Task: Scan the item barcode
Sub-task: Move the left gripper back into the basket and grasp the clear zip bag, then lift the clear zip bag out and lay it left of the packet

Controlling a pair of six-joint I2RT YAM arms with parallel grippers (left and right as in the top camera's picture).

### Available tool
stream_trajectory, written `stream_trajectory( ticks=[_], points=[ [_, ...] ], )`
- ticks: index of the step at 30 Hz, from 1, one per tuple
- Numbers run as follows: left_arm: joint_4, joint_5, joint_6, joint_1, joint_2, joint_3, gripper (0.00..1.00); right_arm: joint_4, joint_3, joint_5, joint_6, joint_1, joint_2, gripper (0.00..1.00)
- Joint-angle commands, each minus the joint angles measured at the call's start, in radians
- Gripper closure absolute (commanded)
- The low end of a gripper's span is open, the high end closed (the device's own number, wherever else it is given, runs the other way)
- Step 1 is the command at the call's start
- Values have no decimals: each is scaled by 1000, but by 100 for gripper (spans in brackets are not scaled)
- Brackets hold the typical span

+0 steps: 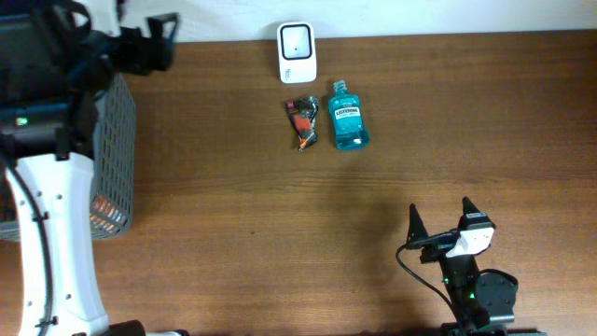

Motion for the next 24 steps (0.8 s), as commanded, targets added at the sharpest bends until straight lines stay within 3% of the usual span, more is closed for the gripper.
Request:
stream_trajectory(
  ticks=[1,2,4,5,6,14,19,24],
  points=[
    [-27,-377,-67,93,-4,3,12,0,-9,2,4,-6,-7,1],
    [-50,-470,-66,113,-4,3,16,0,-9,2,4,-6,-7,2],
    [-129,-629,-66,152,16,3,15,0,-9,2,4,-6,-7,2],
    [-170,-667,-66,165,36,3,7,0,-9,2,4,-6,-7,2],
    [-211,-703,-66,182,68,3,6,0,-9,2,4,-6,-7,2],
    [-314,-762,-66,246,325,3,9,0,-9,2,4,-6,-7,1],
    [-354,-908,-67,246,470,3,10,0,-9,2,4,-6,-7,2],
    [-396,-918,-67,259,590,3,10,0,-9,2,4,-6,-7,2]
  ],
)
